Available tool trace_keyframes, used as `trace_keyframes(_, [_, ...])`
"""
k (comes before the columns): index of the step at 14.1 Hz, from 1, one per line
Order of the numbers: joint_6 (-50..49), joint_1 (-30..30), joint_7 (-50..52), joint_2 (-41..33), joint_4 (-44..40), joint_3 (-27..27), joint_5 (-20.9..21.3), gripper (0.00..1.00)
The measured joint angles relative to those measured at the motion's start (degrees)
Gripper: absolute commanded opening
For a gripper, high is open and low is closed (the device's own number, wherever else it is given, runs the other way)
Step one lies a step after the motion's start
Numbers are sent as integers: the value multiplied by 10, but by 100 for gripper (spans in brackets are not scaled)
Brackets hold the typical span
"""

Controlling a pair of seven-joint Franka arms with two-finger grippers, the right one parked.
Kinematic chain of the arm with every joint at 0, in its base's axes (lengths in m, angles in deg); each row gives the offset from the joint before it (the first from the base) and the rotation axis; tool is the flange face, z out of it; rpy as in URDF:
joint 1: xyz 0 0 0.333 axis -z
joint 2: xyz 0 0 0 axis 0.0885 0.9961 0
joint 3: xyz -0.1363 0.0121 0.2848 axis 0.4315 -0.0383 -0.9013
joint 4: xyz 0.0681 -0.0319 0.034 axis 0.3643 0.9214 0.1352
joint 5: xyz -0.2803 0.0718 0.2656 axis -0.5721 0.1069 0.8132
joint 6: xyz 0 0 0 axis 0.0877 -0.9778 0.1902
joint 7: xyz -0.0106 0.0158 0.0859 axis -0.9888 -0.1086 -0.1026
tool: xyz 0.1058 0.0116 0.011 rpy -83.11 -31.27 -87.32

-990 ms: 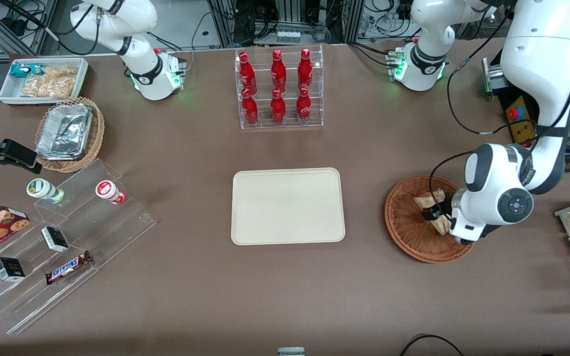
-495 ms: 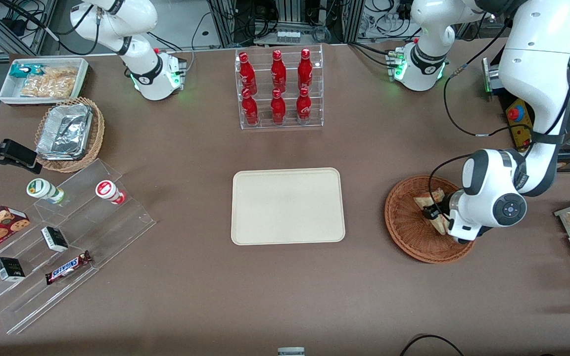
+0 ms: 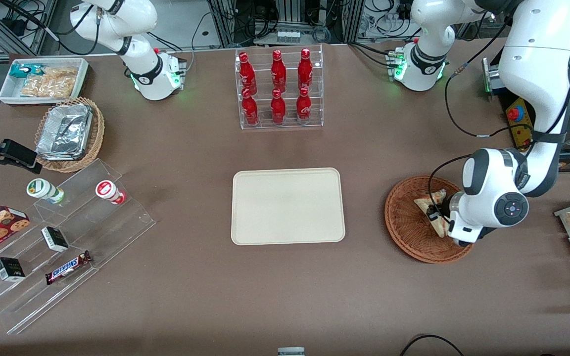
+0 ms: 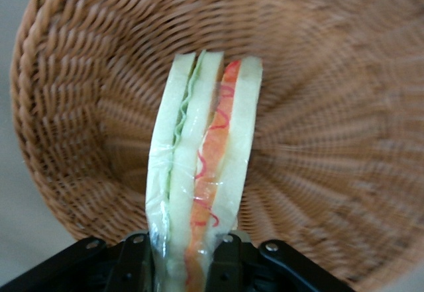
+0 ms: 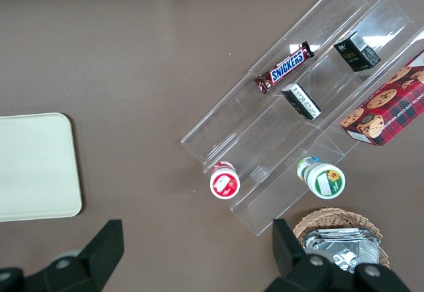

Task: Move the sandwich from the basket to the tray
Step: 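Close the left gripper on the wrapped sandwich and lift it, then carry the sandwich to the cream tray and lower it onto the tray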

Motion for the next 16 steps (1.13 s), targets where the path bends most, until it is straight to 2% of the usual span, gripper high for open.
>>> trace_keyframes(2, [-6, 29, 29, -2, -36, 14, 0, 11])
trace_keyframes(5, [-18, 116, 88, 1, -84, 17, 0, 12])
trace_keyframes(10, [-19, 234, 101, 29, -106, 21, -1, 13])
trace_keyframes(14, [-16, 345, 139, 95, -162, 23, -1, 13])
trace_keyframes(16, [-15, 377, 166, 134, -206, 23, -1, 14])
